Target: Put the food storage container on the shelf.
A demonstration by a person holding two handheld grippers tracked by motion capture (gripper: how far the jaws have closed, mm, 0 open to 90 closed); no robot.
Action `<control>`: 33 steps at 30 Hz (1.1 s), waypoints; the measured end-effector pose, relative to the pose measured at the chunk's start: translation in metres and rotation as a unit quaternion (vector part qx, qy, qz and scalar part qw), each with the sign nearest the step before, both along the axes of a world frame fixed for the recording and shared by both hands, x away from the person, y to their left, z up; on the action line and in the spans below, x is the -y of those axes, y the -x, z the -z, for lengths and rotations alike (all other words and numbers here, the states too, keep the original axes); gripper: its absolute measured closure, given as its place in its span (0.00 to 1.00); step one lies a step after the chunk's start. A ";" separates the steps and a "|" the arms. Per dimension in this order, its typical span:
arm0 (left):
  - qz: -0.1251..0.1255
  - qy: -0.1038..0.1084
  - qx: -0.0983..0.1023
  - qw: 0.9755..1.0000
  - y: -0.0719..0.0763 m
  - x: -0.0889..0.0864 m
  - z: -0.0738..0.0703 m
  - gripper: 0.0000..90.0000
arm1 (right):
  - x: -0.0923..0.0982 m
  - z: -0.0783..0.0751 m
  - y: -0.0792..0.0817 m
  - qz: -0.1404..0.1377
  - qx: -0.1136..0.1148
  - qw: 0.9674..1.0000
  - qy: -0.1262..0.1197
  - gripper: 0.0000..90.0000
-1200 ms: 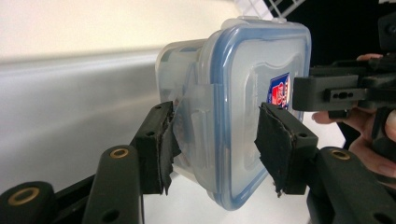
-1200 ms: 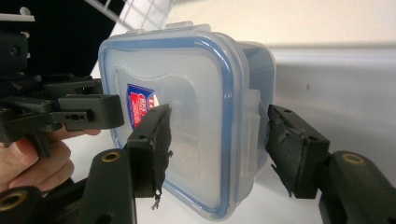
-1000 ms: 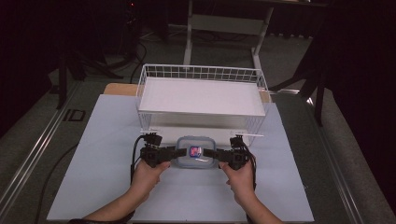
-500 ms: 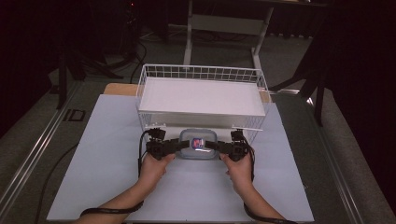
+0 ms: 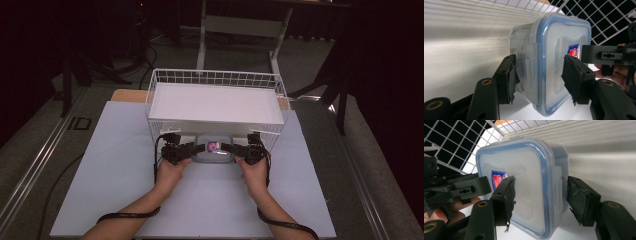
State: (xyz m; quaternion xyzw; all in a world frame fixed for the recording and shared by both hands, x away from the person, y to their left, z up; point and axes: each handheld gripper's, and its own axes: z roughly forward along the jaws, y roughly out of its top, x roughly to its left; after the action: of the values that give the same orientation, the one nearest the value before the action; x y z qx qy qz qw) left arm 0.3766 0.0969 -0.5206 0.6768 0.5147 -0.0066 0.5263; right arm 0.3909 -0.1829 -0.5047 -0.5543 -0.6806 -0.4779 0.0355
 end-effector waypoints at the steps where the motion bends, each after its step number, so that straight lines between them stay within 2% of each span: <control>1: 0.001 0.001 0.001 1.000 -0.001 0.000 0.000 0.52 | 0.000 0.000 -0.002 0.003 0.000 1.000 -0.003 0.46; 2: 0.001 0.003 0.001 1.000 -0.002 0.000 0.000 0.52 | 0.000 0.001 -0.004 0.005 -0.003 1.000 -0.007 0.46; 3: 0.002 0.000 0.010 1.000 -0.003 0.000 0.001 0.52 | 0.001 0.000 -0.005 0.005 -0.005 1.000 -0.007 0.46; 5: 0.004 0.002 0.019 1.000 -0.004 -0.001 0.003 0.52 | 0.001 0.000 -0.006 0.002 0.005 1.000 -0.004 0.46; 7: 0.004 0.008 0.026 1.000 -0.004 -0.001 0.006 0.52 | 0.001 0.002 -0.007 0.008 0.002 1.000 -0.010 0.44; 9: 0.005 0.005 0.035 0.999 -0.005 0.000 0.007 0.50 | -0.003 0.001 -0.007 0.008 0.010 1.000 0.006 0.42; 15: 0.000 -0.005 0.063 0.998 -0.004 0.003 0.010 0.46 | -0.005 0.001 -0.010 0.014 0.002 1.000 0.010 0.39; 17: -0.005 -0.018 0.076 0.997 -0.004 0.005 0.011 0.43 | -0.008 0.001 -0.011 0.019 0.018 0.999 0.025 0.37; 19: -0.014 -0.023 0.081 0.996 -0.004 0.005 0.011 0.42 | -0.010 -0.001 -0.011 0.024 0.015 0.999 0.037 0.37; 20: -0.018 -0.032 0.085 0.996 -0.004 0.006 0.011 0.42 | -0.008 0.004 -0.015 0.018 0.049 0.997 0.051 0.38; 21: -0.021 -0.027 0.090 0.995 -0.004 0.004 0.011 0.41 | -0.011 0.002 -0.013 0.022 0.021 0.999 0.044 0.37; 24: -0.023 -0.036 0.093 0.995 -0.004 0.005 0.010 0.42 | -0.012 0.004 -0.013 0.020 0.021 0.999 0.040 0.37; 25: -0.023 -0.036 0.093 0.995 -0.004 0.005 0.010 0.42 | -0.012 0.004 -0.013 0.021 0.029 0.998 0.043 0.37; 27: -0.023 -0.045 0.103 0.993 0.000 0.006 0.007 0.42 | -0.013 0.001 -0.009 0.022 0.029 0.998 0.052 0.36; 29: -0.020 -0.051 0.107 0.993 0.004 0.006 0.006 0.42 | -0.011 0.001 -0.008 0.019 0.067 0.996 0.062 0.36; 30: -0.017 -0.057 0.110 0.992 0.006 0.007 0.005 0.42 | -0.012 -0.002 -0.004 0.024 0.043 0.997 0.058 0.36; 31: -0.014 -0.064 0.112 0.992 0.008 0.007 0.004 0.42 | -0.012 -0.004 -0.002 0.024 0.048 0.997 0.064 0.35; 33: -0.011 -0.060 0.110 0.992 0.013 0.005 0.003 0.42 | -0.010 -0.006 0.002 0.023 0.072 0.994 0.075 0.35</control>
State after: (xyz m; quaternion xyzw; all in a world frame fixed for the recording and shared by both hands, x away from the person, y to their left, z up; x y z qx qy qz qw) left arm 0.3637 0.0915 -0.5234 0.6978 0.4610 0.1048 0.5381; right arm 0.3890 -0.1731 -0.4984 -0.5350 -0.7025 -0.4646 -0.0659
